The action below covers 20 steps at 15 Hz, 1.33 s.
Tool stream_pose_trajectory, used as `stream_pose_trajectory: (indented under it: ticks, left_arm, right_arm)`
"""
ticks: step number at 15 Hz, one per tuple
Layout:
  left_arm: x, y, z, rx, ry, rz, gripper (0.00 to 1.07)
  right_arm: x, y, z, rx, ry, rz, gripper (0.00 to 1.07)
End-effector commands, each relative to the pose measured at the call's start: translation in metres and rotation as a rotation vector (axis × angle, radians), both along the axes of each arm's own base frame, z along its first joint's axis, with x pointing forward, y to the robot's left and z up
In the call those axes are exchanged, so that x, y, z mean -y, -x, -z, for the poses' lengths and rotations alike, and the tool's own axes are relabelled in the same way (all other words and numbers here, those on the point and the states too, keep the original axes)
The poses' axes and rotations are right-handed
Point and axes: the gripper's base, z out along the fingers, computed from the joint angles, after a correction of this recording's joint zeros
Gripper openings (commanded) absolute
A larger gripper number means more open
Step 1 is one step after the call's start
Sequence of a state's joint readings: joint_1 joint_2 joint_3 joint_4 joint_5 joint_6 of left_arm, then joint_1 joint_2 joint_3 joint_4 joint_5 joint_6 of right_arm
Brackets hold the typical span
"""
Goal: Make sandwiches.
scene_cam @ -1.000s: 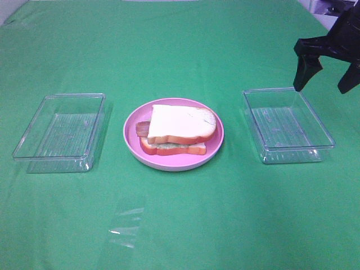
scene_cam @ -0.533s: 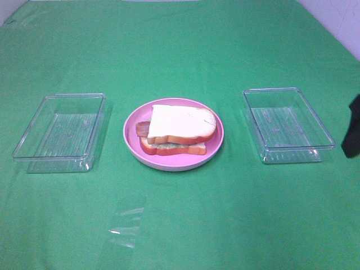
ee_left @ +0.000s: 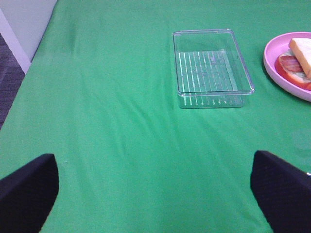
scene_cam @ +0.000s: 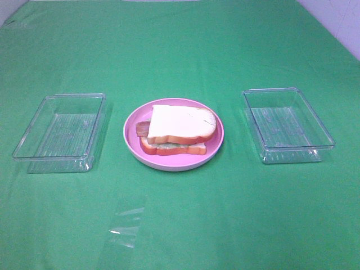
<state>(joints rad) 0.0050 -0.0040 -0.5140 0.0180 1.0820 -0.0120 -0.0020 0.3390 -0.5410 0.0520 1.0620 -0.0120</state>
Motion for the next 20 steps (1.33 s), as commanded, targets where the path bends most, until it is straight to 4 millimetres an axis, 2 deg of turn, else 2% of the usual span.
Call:
stream_pose_trajectory:
  ticks: [1, 5, 6, 20]
  left_arm:
    - [0.000, 0.003, -0.001, 0.031, -0.002, 0.001, 1.00]
    - [0.000, 0.003, -0.001, 0.031, -0.002, 0.001, 1.00]
    - [0.000, 0.003, -0.001, 0.031, -0.002, 0.001, 1.00]
    - [0.000, 0.003, -0.001, 0.030, -0.002, 0.001, 1.00]
  right_arm:
    - [0.001, 0.023, 0.009, 0.095, 0.005, 0.008, 0.86]
    - [0.001, 0.051, 0.018, 0.247, 0.005, 0.007, 0.86]
    - [0.001, 0.053, 0.020, 0.251, 0.012, 0.006, 0.86]
    - [0.002, 0.051, 0.024, 0.239, 0.025, 0.015, 0.86]
